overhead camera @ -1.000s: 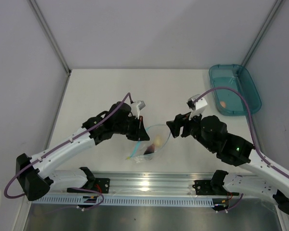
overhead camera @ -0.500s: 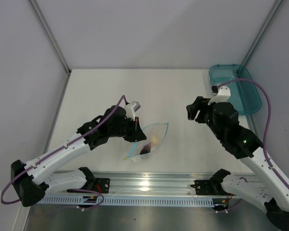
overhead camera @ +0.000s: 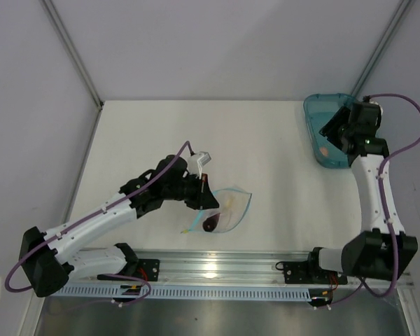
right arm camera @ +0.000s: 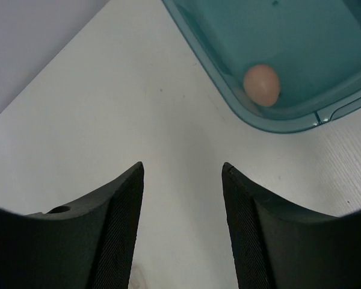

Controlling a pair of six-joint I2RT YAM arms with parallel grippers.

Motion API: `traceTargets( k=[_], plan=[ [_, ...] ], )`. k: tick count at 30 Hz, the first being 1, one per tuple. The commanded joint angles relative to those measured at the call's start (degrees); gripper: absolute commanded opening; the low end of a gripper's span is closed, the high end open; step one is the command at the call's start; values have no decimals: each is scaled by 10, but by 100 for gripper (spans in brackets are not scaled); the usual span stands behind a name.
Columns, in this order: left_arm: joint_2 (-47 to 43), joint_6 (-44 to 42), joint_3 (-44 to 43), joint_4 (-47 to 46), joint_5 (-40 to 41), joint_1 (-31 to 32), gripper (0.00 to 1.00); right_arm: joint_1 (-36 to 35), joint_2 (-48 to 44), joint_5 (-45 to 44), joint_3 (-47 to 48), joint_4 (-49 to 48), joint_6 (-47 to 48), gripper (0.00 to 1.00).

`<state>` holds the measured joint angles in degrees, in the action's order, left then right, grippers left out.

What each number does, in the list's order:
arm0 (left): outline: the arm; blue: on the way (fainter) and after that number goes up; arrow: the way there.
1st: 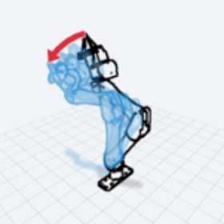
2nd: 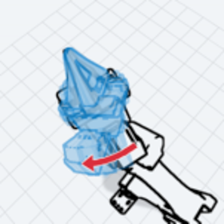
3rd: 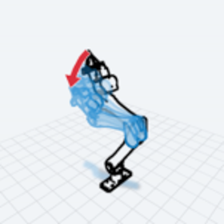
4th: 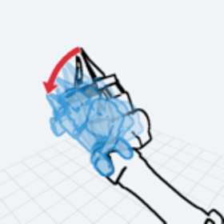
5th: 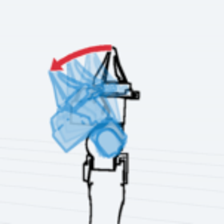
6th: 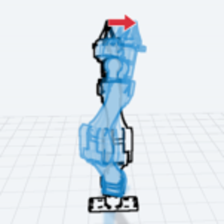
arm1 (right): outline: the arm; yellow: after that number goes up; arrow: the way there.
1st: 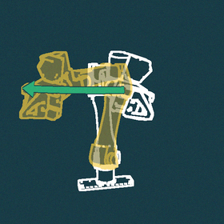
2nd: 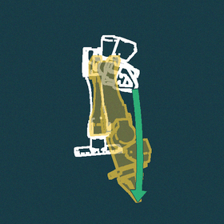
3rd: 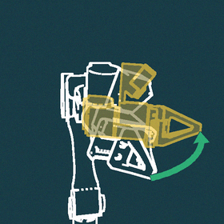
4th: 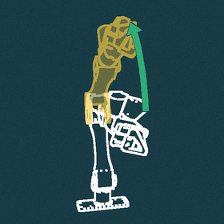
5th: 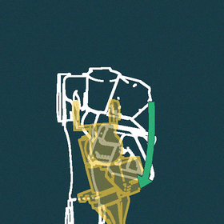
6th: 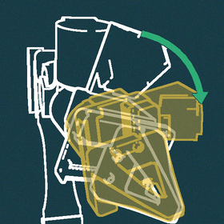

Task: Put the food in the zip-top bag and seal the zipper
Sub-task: Pick up the fake vegetable from the bin.

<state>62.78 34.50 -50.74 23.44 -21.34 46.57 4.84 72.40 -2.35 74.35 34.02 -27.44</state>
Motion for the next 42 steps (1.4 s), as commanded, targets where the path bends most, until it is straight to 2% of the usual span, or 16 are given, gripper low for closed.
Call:
traceTargets(
  k=[1,9,14,19,24,28,42],
  plan=[
    [5,-8,3,-37,-35,-4,1,49,67,67,69,10,-25,58],
    [3,-24,-3,-36,-56,-4,1,111,244,73,192,37,-3,62],
    [0,-36,-1,-33,-41,-4,0,129,338,70,281,61,7,67],
    [1,-49,5,-33,-41,-4,1,129,418,55,317,95,30,71],
    [7,-61,7,-32,-35,-8,1,127,440,46,302,90,57,79],
    [12,-57,13,-47,-48,-10,1,125,446,41,283,81,67,82],
    [13,-48,23,-60,-56,-12,1,125,476,63,252,64,65,84]
  ],
)
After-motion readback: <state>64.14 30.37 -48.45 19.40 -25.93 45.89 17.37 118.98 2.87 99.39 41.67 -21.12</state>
